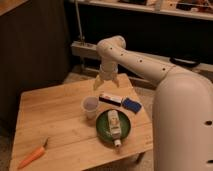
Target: Pick up the ceramic cup
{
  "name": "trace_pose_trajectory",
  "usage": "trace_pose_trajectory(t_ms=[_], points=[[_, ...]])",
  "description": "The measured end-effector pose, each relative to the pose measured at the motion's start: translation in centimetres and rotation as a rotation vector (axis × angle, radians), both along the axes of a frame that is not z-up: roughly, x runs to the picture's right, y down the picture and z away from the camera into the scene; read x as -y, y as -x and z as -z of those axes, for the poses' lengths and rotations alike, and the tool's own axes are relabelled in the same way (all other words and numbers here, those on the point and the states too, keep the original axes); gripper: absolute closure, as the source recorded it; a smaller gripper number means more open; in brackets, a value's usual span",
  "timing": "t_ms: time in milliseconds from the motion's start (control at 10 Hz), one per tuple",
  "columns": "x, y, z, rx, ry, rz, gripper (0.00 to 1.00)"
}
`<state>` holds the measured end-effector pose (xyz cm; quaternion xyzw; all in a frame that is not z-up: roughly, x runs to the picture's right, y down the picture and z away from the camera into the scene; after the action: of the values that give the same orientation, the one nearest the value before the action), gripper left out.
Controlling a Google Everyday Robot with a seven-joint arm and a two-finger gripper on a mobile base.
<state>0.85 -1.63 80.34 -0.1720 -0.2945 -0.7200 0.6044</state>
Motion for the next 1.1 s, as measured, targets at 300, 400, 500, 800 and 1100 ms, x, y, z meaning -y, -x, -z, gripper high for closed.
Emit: trace_pose_trajectory(t_ms=[300, 400, 500, 800, 1100], points=[[-0.8, 0.2, -0.4, 0.015, 0.015, -0.002, 0.23], [-1.3, 0.3, -0.6, 0.019, 0.021, -0.001, 0.23], [-1.7, 0.4, -0.8, 0.022, 0.027, 0.002, 0.23], [-2.8, 0.8, -0.7, 0.024, 0.035, 0.009, 0.23], [-3.8, 0.7, -0.7, 0.024, 0.047, 0.006, 0.23]])
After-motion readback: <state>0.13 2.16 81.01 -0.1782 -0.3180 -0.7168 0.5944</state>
